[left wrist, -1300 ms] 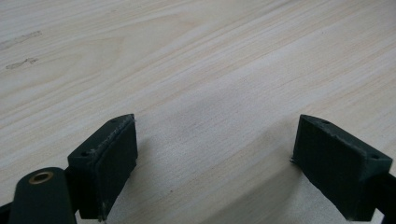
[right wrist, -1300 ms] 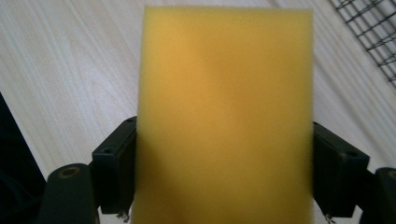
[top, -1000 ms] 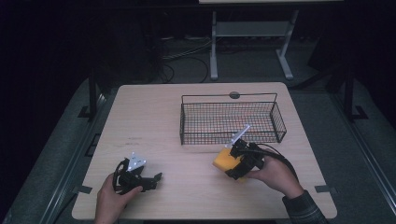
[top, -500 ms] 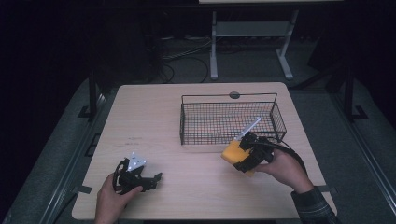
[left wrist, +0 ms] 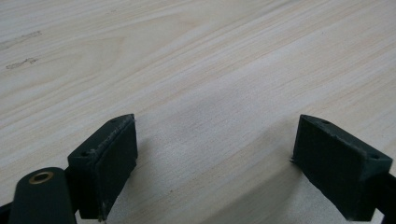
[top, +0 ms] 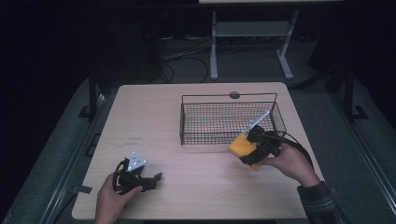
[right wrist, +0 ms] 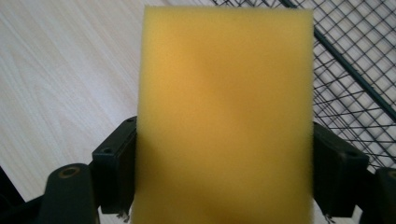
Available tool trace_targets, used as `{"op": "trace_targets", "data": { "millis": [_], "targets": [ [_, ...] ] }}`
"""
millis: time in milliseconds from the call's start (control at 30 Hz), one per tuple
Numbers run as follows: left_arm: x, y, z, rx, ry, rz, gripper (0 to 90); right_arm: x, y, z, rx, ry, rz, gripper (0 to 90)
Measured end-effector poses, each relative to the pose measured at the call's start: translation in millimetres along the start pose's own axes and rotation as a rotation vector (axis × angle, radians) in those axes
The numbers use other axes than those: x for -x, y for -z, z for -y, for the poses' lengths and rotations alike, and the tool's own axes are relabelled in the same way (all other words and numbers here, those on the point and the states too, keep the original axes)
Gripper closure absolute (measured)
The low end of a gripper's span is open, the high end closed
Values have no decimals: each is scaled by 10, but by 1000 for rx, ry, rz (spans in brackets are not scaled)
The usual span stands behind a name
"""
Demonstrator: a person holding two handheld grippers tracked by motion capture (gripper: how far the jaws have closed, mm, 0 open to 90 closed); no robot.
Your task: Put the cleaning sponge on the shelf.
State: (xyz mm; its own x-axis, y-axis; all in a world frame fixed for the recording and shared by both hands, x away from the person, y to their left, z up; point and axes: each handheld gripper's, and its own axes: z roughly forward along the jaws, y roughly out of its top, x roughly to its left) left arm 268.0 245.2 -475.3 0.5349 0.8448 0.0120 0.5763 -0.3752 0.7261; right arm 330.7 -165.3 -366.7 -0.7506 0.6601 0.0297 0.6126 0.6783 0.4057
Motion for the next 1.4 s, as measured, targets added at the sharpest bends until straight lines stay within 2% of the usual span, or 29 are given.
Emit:
{"op": "trace_targets", "data": {
  "millis": [367,867,1400],
  "targets": [
    [-1,2,0,-3,-1,0,129,158,96,-17,6,-29,19,225],
    [-2,2,0,-2,-3,1,129,500,238,-54,13,-93,61,225],
    [-1,2,0,-3,-2,1,129,811,270,-129,11,-147,101,225]
  ]
}}
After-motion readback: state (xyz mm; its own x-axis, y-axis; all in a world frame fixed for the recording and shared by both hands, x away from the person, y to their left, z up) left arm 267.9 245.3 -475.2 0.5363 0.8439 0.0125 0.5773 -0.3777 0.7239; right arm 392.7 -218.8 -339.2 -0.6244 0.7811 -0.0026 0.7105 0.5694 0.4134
